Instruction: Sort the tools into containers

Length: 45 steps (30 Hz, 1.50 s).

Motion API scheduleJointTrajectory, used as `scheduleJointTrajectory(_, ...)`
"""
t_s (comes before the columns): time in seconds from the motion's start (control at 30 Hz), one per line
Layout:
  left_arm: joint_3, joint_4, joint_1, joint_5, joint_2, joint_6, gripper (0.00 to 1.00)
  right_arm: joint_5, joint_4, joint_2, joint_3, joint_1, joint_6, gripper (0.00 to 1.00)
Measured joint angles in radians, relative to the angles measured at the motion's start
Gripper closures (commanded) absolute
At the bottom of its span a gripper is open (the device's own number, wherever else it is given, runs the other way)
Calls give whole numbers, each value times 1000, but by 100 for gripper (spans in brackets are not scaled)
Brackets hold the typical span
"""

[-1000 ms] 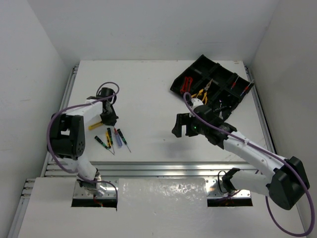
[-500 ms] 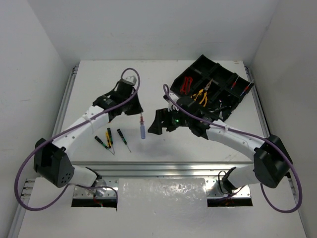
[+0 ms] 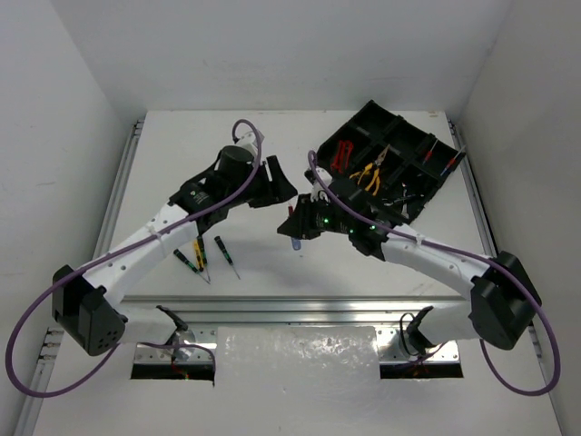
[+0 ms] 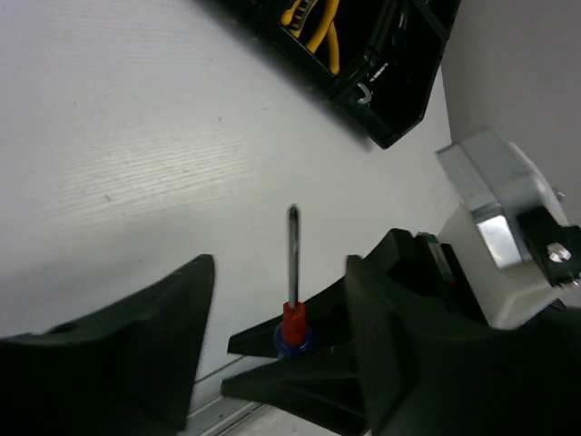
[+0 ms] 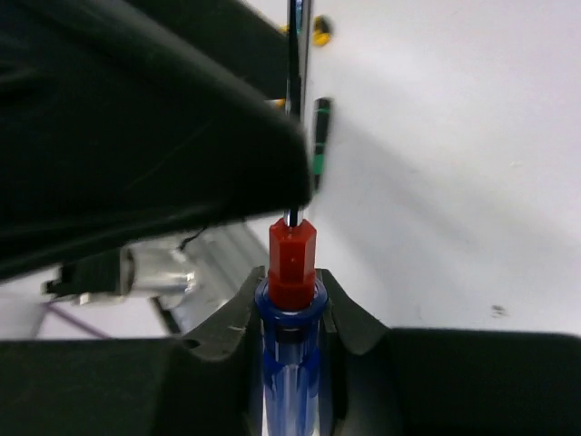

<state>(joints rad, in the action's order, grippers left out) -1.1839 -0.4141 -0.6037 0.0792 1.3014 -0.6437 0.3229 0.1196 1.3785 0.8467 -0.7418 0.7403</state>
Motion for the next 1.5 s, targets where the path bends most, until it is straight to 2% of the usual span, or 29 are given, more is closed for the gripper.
scheduleJointTrajectory(0.03,0,3,0,-8,0,-6,25,-24,-13,-13,-5,1,0,100)
scheduleJointTrajectory(0.07,-2,-3,0,-21,0,-9,6,-56,-30,-27,-5,0,-10,100)
scheduleJointTrajectory(0.13,-13,-39,0,-64,0,-4,1,-116,-76,-47,4,9,-32,100)
scheduleJointTrajectory(0.23,-77,-155,0,-204,-2,10,0,-179,-195,-37,64,91,-56,100)
scheduleJointTrajectory(0.27,-107,-209,0,-294,-14,24,0,-207,-243,-18,100,163,-61,100)
scheduleJointTrajectory(0.37,-108,-286,0,-406,-71,62,0,-327,-346,86,224,378,-86,100)
scheduleJointTrajectory(0.53,64,-332,1,-470,-248,148,0,-564,-506,400,532,636,-138,100)
scheduleJointTrajectory(0.83,333,-282,1,-461,-293,237,1,-774,-629,747,912,794,-192,100)
scheduleJointTrajectory(1.17,356,-213,0,-380,-315,279,0,-855,-673,902,1127,896,-204,100)
scheduleJointTrajectory(1.33,358,-197,0,-377,-335,280,0,-859,-666,987,1224,919,-235,89)
scheduleJointTrajectory(1.37,358,-196,0,-377,-332,280,0,-858,-667,994,1225,919,-241,84)
scheduleJointTrajectory(1.4,358,-196,0,-377,-329,280,0,-854,-666,1002,1226,919,-246,63)
scheduleJointTrajectory(1.47,359,-196,0,-378,-323,280,0,-843,-666,1015,1230,919,-247,39)
scheduleJointTrajectory(1.5,359,-196,0,-380,-321,280,0,-839,-668,1019,1233,919,-254,30)
